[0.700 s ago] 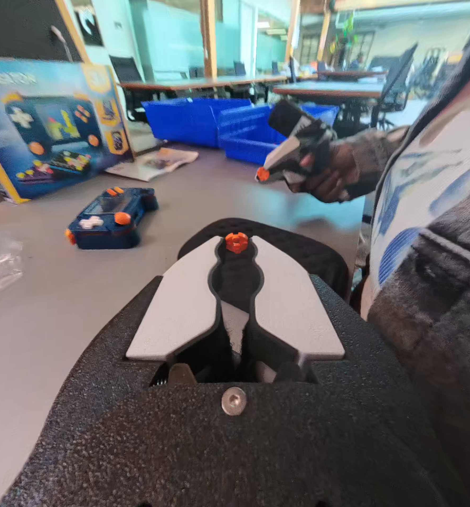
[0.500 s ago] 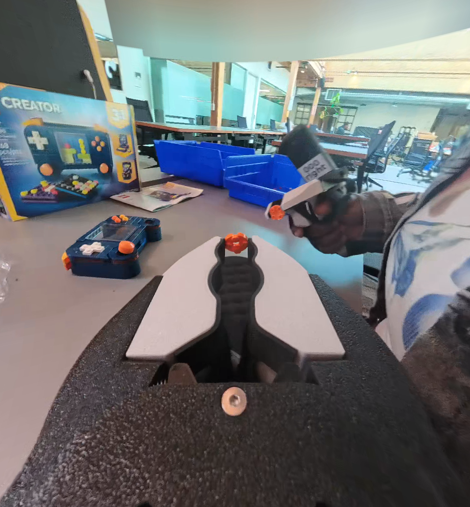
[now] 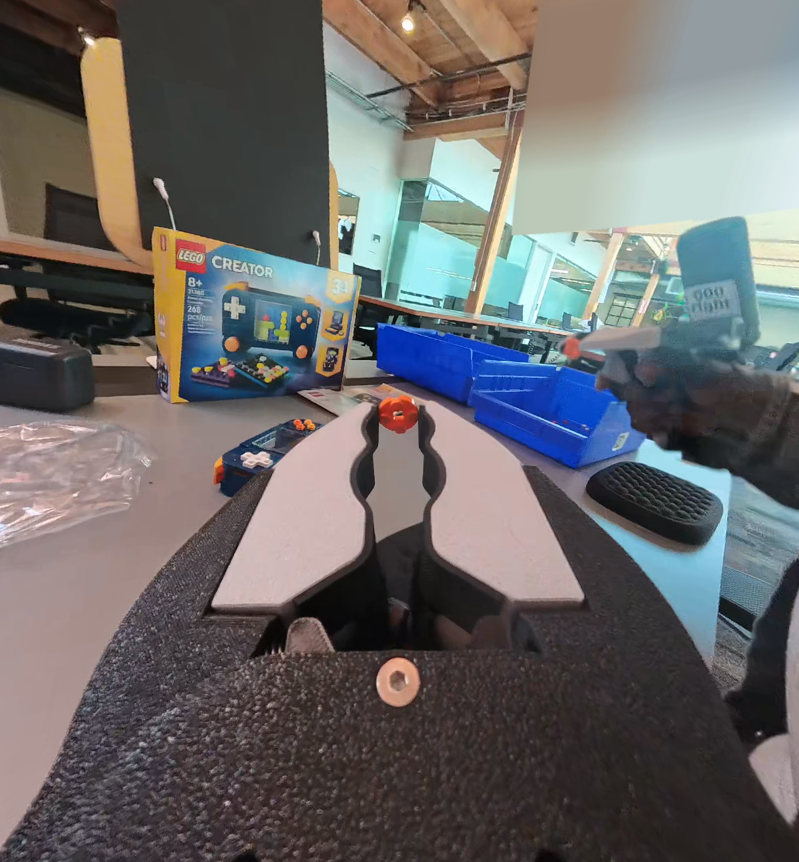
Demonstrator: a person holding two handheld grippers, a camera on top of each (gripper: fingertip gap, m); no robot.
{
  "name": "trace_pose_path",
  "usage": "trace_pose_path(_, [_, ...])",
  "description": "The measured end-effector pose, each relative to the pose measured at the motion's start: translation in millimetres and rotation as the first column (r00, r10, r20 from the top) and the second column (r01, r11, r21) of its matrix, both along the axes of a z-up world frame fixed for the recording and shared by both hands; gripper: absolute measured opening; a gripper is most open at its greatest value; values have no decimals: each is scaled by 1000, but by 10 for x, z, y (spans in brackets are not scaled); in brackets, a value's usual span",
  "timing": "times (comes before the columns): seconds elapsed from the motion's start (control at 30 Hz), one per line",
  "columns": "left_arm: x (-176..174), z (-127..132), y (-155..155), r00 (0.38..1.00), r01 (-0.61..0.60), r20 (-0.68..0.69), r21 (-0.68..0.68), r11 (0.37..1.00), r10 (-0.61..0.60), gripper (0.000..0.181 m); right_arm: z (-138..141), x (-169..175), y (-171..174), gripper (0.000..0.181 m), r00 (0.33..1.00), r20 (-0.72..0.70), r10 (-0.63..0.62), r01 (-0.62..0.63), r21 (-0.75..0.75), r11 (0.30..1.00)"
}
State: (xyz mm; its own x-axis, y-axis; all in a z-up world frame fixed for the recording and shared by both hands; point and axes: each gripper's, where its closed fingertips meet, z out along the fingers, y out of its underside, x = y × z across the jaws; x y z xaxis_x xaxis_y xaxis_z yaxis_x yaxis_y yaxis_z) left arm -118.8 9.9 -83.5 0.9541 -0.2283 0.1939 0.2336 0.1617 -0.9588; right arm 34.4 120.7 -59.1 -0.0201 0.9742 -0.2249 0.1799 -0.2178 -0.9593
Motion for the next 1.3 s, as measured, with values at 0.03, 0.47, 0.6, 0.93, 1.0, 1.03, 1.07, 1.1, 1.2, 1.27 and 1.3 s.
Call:
trace_pose_path(0.03, [17, -6, 18, 1000, 16, 7, -8, 1000, -16, 15, 68, 98, 183, 15, 999, 37, -38, 37, 34, 999])
trace_pose_path(0.47, [167, 172, 147, 996, -14, -89, 43, 999, 18, 15, 139, 1332, 3807, 15, 648, 466, -603, 470, 379, 797])
trace_pose_path(0.6, [198, 221, 183, 996, -8, -92, 46, 999, 12, 15, -292, 1402, 4289, 64, 531, 664, -526, 527, 228, 819])
trace_pose_path(0.93, [163, 318, 277, 999, -1, -42, 95, 996, 5, 15, -106, 1273, 4636, 88, 552, 547, -629, 616, 241, 750])
trace_pose_path(1.0, [183, 343, 311, 999, 12, -36, 103, 995, -9, 15, -362, 1445, 4593, 88, 419, 712, -564, 596, 253, 762])
trace_pose_path(1.03, [203, 361, 322, 999, 22, -38, 108, 994, -18, 15, -268, 1408, 4668, 80, 447, 643, -622, 614, 285, 736])
trace_pose_path(1.07, [221, 380, 331, 999, 28, -42, 113, 993, -23, 15, -174, 1341, 4697, 70, 491, 578, -652, 631, 279, 724])
trace_pose_path(1.1, [235, 396, 337, 999, 30, -47, 117, 993, -24, 15, -207, 1335, 4674, 65, 483, 604, -634, 617, 279, 736])
trace_pose_path(1.2, [259, 420, 340, 998, 33, -56, 124, 992, -26, 15, -107, 1285, 4722, 69, 483, 531, -696, 604, 373, 704])
trace_pose_path(1.27, [252, 416, 339, 998, 28, -54, 126, 992, -21, 15, -176, 1204, 4664, 68, 517, 551, -655, 587, 329, 740])
trace_pose_path(1.3, [246, 410, 341, 999, 26, -48, 124, 992, -20, 15, -363, 1241, 4598, 82, 471, 657, -589, 561, 292, 775])
